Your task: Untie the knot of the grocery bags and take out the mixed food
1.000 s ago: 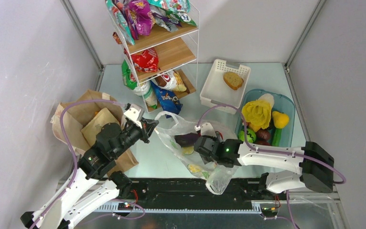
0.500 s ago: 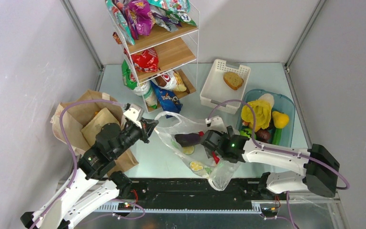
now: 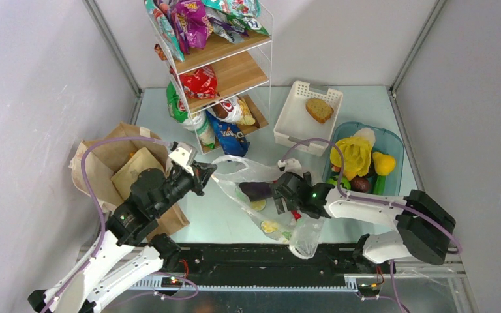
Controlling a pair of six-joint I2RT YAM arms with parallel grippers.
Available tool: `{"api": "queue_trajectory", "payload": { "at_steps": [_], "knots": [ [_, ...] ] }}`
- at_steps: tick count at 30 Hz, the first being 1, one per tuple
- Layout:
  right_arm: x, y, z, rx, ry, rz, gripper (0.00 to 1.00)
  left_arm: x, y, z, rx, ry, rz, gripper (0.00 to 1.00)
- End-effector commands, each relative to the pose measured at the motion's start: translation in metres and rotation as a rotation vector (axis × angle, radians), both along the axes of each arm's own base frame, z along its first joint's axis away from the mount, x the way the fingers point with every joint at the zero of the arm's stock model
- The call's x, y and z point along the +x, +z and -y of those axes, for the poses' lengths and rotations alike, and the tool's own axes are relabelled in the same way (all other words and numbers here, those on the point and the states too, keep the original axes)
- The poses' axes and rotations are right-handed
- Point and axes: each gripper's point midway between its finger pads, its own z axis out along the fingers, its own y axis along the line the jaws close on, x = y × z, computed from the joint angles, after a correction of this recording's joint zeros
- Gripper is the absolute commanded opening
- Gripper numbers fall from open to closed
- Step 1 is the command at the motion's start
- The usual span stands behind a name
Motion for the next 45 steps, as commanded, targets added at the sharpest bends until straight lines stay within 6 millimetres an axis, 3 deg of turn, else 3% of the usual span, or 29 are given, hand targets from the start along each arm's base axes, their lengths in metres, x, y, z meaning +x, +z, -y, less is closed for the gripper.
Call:
{"api": "queue_trajectory", "payload": {
  "at_steps": [1,5,8,10,15,25,28,29,30,31,34,39,45],
  "knots": [
    [0.007,-0.016,-0.005,0.039,-0.007,-0.028,0.92,0.001,0.007,-0.001,-0.004,0.003,0.032,0.00],
    [0.008,-0.024,-0.002,0.023,-0.029,-0.031,0.85,0.001,0.006,-0.001,-0.004,0.001,0.032,0.00],
    [0.008,-0.026,-0.001,0.022,-0.038,-0.032,0.58,0.001,0.006,-0.001,-0.004,0.001,0.031,0.00],
    [0.006,-0.022,-0.003,0.032,-0.031,-0.028,0.46,0.001,0.006,-0.001,-0.003,0.001,0.031,0.00],
    [-0.007,0.009,-0.014,0.095,0.033,0.027,0.17,0.000,0.006,0.000,-0.005,-0.004,0.029,0.00],
    [-0.074,0.100,-0.066,0.485,0.447,0.079,0.12,0.000,0.007,0.000,-0.007,-0.006,0.030,0.00],
    [-0.088,0.116,-0.071,0.584,0.538,0.108,0.11,0.000,0.006,0.001,-0.006,-0.008,0.028,0.00],
    [-0.095,0.133,-0.075,0.651,0.586,0.137,0.11,0.001,0.005,0.001,-0.004,-0.008,0.025,0.00],
    [-0.098,0.134,-0.075,0.672,0.599,0.148,0.12,0.001,0.005,0.001,-0.003,-0.007,0.024,0.00],
    [-0.099,0.152,-0.076,0.731,0.619,0.201,0.12,0.001,0.005,0.002,-0.003,-0.008,0.024,0.00],
    [-0.098,0.175,-0.071,0.803,0.640,0.302,0.12,0.001,0.004,0.002,0.000,-0.007,0.020,0.00],
    [-0.110,0.193,-0.071,0.849,0.732,0.350,0.12,0.002,0.003,0.001,0.004,0.000,0.020,0.00],
    [-0.114,0.181,-0.065,0.810,0.731,0.308,0.12,0.007,0.006,-0.010,0.001,0.064,0.034,0.00]
  ]
}}
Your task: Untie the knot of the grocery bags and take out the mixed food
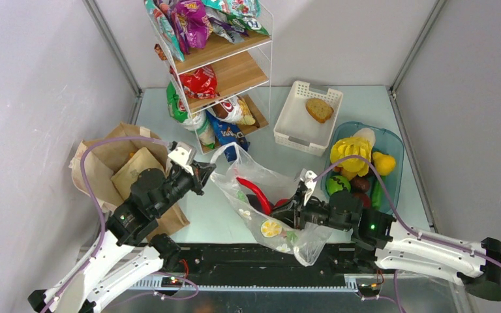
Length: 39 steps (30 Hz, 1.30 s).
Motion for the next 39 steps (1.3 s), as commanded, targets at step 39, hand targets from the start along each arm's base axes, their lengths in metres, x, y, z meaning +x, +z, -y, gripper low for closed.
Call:
{"api": "queue_trajectory", "payload": {
  "at_steps": [39],
  "knots": [
    [0.065,0.097,-0.013,0.121,-0.422,0.372,0.08,0.010,-0.001,-0.013,0.029,0.091,0.003,0.00]
  ]
}}
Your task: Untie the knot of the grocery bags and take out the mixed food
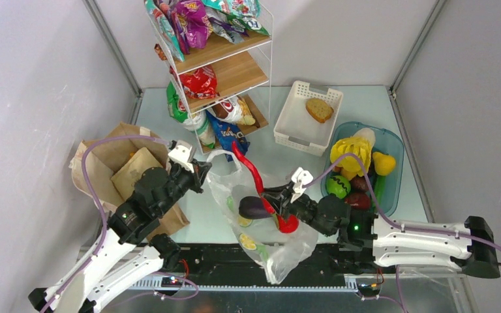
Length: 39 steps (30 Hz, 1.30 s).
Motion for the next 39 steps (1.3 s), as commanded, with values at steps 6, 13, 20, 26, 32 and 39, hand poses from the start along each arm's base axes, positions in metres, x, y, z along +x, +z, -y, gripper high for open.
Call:
{"api": "queue_trajectory", "payload": {
  "at_steps": [6,13,20,26,32,39],
  "knots": [
    [0.035,0.104,0.022,0.161,-0.238,0.091,0.08,0.001,0.010,-0.002,-0.009,0.009,0.032,0.00],
    [0.073,0.089,0.107,0.101,-0.593,-0.036,0.08,0.001,0.014,-0.005,-0.019,0.024,0.042,0.00],
    [0.095,0.028,0.203,-0.036,-0.855,-0.218,0.08,0.000,0.014,-0.004,-0.022,0.015,0.041,0.00],
    [0.106,-0.015,0.279,-0.108,-1.111,-0.359,0.08,0.000,0.014,-0.003,-0.023,0.012,0.040,0.00],
    [0.114,-0.036,0.323,-0.103,-1.295,-0.435,0.08,-0.001,0.015,-0.003,-0.026,0.012,0.041,0.00],
    [0.128,-0.064,0.352,-0.075,-1.417,-0.467,0.07,-0.002,0.017,-0.003,-0.032,0.004,0.045,0.00]
  ]
}}
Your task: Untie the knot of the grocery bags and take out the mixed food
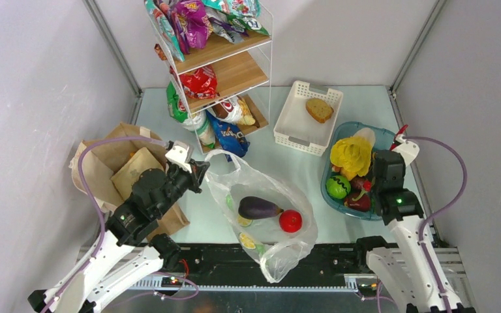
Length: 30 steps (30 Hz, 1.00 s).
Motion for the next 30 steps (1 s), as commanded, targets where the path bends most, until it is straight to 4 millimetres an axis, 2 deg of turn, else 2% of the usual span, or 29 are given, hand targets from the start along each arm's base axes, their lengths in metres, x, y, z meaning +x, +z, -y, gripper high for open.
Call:
{"api": "queue_trajectory", "payload": {
  "at_steps": [1,4,8,14,16,17,19,22,24,27,30],
  "knots": [
    [0.017,-0.015,0.007,0.027,-0.032,0.018,0.07,-0.002,0.014,0.001,-0.025,-0.012,0.034,0.00],
    [0.024,-0.031,0.012,0.041,-0.038,-0.035,0.07,-0.002,0.014,0.001,-0.026,-0.011,0.035,0.00],
    [0.032,-0.040,0.012,0.045,-0.007,-0.057,0.09,-0.002,0.015,0.001,-0.028,-0.011,0.038,0.00],
    [0.037,-0.059,-0.008,0.110,0.091,-0.110,0.13,-0.002,0.015,0.000,-0.028,-0.012,0.038,0.00],
    [0.035,-0.064,-0.007,0.115,0.074,-0.126,0.16,-0.002,0.014,0.000,-0.026,-0.011,0.036,0.00],
    [0.034,-0.066,0.001,0.111,0.038,-0.131,0.18,-0.002,0.014,0.000,-0.025,-0.011,0.035,0.00],
    [0.033,-0.066,0.006,0.108,0.015,-0.132,0.24,-0.002,0.013,0.001,-0.023,-0.012,0.034,0.00],
    [0.032,-0.064,0.010,0.101,-0.008,-0.122,0.47,-0.002,0.013,0.001,-0.024,-0.010,0.035,0.00],
    [0.031,-0.060,0.012,0.097,-0.018,-0.110,0.57,-0.002,0.013,0.000,-0.023,-0.009,0.035,0.00],
    [0.030,-0.054,0.013,0.090,-0.015,-0.089,0.65,-0.002,0.013,0.001,-0.023,-0.011,0.034,0.00],
    [0.026,-0.050,0.015,0.082,-0.025,-0.080,0.77,-0.002,0.014,0.001,-0.026,-0.012,0.035,0.00]
  ]
}}
